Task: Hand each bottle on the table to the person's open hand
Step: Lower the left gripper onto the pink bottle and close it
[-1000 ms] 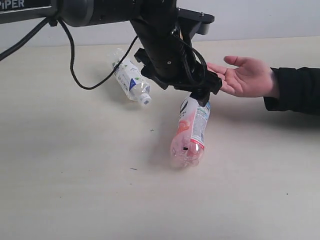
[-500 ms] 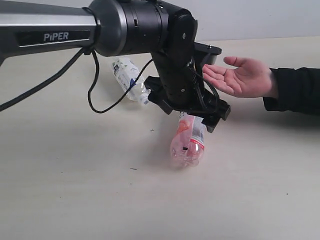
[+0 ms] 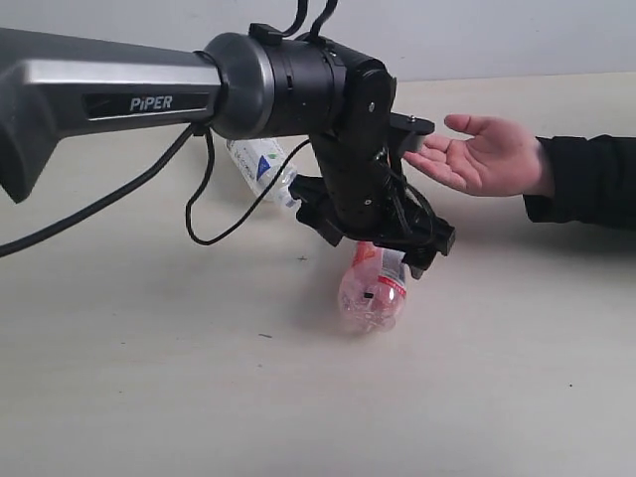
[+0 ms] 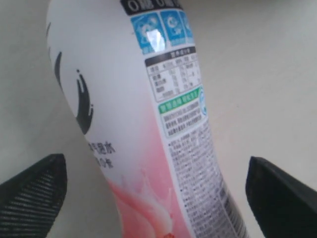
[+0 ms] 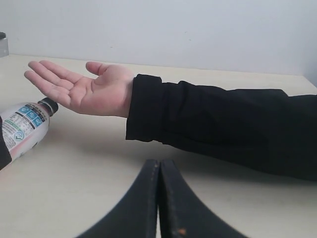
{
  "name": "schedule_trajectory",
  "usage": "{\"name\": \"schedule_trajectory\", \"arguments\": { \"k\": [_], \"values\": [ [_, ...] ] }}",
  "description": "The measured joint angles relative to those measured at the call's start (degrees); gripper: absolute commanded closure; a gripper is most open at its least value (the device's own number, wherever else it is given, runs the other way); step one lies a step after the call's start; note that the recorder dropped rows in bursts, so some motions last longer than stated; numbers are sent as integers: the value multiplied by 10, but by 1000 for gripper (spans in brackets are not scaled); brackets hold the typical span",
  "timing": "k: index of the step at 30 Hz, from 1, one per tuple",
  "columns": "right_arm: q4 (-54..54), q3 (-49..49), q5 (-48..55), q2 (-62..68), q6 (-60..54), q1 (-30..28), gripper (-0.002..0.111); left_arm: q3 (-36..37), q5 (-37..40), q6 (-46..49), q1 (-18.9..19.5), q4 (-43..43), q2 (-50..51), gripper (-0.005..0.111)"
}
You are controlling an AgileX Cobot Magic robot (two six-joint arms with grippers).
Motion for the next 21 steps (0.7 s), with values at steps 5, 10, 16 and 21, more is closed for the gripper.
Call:
{"name": "schedule_trajectory", "arguments": {
  "k": [5, 10, 16, 21],
  "values": [
    [0, 0, 0, 0, 0, 0, 108, 0, -3, 0, 0, 0, 7, 18],
    [0, 0, 0, 0, 0, 0, 108, 0, -3, 0, 0, 0, 17, 44],
    [0, 0, 0, 0, 0, 0, 108, 0, 2, -2, 0, 0, 18, 72],
    [0, 0, 0, 0, 0, 0, 108, -1, 10, -25, 6, -1, 18, 87]
  ]
}}
